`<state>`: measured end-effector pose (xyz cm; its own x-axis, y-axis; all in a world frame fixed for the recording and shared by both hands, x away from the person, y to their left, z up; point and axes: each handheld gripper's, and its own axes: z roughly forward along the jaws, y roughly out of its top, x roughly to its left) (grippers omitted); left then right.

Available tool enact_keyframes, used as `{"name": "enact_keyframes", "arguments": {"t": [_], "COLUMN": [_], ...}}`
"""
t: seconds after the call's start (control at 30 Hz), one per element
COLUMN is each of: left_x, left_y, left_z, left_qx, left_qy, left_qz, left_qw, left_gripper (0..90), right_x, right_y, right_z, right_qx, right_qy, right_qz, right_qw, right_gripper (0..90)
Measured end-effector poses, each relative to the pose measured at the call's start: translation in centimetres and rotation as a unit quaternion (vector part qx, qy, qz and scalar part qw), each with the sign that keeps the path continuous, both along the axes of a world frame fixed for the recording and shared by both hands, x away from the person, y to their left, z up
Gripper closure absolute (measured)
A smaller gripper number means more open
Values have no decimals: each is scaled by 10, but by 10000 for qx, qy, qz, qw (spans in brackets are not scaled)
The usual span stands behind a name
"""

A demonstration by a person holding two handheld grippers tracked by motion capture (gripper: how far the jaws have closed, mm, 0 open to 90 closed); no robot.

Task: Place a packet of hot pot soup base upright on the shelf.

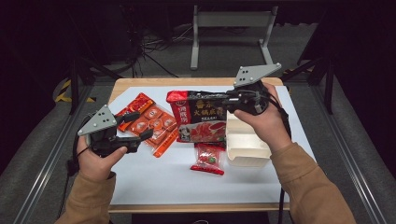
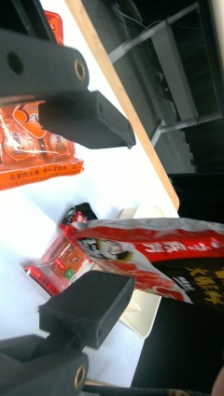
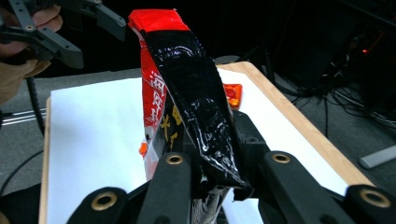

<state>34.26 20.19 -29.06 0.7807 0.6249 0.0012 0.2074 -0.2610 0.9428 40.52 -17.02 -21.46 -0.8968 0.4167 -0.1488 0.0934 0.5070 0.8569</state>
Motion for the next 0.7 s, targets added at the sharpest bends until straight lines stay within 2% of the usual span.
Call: {"name": "enact_keyframes", "arguments": {"t": [0.33, 0.7], "left_x": [11, 21], "left_y": [4, 13], "left_z": [-12, -22], "left_qx": [-13, -50], "left_qy": [142, 327], "left_qz": [176, 404], "left_qw": [9997, 9986], "left_gripper": [167, 125], "right_x": [14, 31], "right_y": [-29, -57], "right_z": [13, 13], "right_qx": [-73, 1], "right_qy": [-358, -447], "right_qz": [-478, -894], "right_qw": [9982, 9950], "right_gripper": [782, 781]}}
